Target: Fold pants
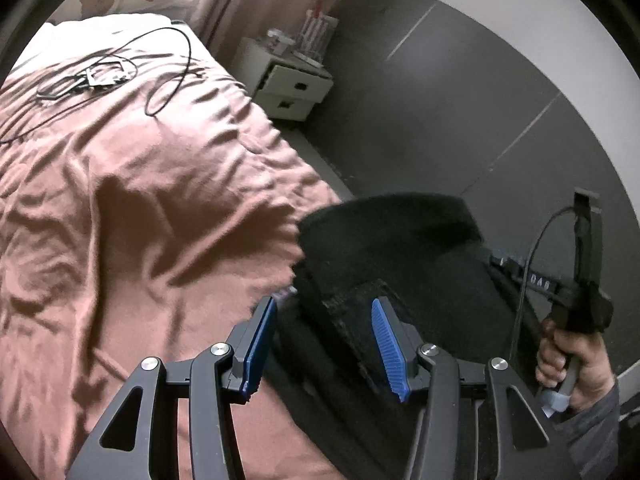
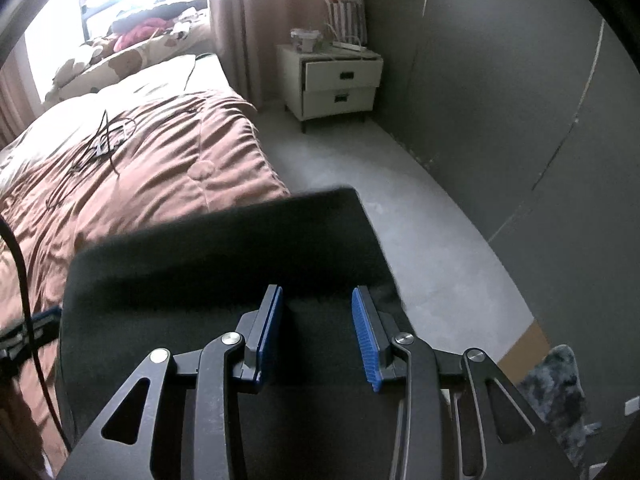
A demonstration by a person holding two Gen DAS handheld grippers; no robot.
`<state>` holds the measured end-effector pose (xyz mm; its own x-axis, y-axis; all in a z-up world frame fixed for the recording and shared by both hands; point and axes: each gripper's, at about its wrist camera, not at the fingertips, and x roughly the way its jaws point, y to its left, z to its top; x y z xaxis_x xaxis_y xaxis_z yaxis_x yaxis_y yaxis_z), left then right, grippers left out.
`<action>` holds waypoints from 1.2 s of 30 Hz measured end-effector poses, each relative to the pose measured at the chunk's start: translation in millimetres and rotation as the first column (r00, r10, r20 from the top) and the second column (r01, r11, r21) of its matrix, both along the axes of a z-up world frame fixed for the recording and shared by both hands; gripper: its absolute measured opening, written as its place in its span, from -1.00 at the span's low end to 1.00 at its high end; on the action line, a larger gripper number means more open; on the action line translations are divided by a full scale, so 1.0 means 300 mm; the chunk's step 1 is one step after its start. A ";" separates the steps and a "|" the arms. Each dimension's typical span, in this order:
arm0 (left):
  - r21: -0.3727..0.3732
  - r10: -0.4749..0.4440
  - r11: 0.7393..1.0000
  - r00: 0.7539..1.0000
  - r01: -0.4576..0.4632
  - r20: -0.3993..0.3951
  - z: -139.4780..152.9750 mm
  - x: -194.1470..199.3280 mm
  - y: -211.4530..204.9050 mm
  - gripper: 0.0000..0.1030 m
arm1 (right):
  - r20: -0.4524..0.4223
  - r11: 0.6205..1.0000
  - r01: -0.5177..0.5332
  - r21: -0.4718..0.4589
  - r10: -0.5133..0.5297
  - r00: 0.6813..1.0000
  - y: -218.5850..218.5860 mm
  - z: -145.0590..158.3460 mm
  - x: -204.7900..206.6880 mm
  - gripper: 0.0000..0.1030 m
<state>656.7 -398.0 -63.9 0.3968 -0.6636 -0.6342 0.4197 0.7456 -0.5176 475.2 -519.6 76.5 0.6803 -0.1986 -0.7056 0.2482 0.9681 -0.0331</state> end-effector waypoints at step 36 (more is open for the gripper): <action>0.069 -0.232 0.971 0.973 0.231 0.014 0.064 -0.514 -0.087 -0.11 | -0.001 0.995 0.100 0.001 -0.100 0.995 0.032 -0.052 -0.594 -0.41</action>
